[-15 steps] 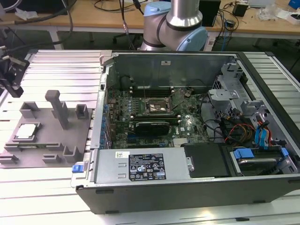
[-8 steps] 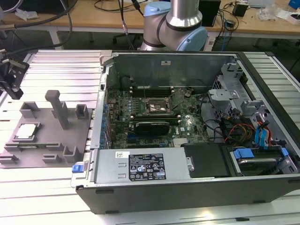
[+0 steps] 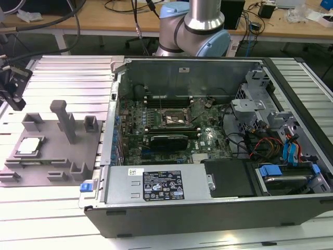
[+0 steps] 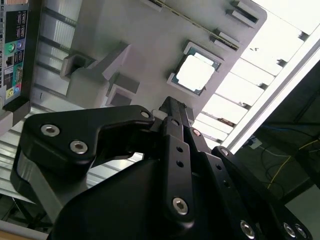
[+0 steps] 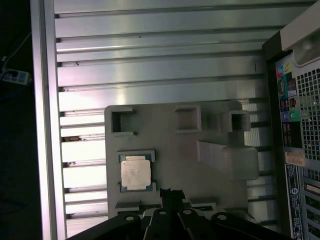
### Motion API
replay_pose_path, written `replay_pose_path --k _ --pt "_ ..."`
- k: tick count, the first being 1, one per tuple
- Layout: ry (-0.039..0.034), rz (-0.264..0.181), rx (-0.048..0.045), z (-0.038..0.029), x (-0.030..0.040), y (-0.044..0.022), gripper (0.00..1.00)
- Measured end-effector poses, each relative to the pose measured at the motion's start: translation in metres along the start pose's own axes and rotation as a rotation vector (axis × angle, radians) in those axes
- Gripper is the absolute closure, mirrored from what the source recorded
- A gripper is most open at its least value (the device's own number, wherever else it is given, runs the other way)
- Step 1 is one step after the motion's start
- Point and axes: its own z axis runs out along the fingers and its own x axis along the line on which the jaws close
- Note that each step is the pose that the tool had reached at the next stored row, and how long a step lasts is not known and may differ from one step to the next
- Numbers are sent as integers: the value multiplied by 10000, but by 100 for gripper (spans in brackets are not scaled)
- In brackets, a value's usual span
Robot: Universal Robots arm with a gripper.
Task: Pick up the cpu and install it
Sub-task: 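Pick up the cpu and move it towards the insertion slot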
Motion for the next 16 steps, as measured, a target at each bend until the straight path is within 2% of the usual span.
replay_pose_path --k 3,6,11,16 --pt "-2 1 1 4 34 -2 89" --pt "-4 1 2 19 98 -8 89" --pt "-4 1 2 35 140 -12 89" --pt "-4 -1 2 110 180 -24 89"
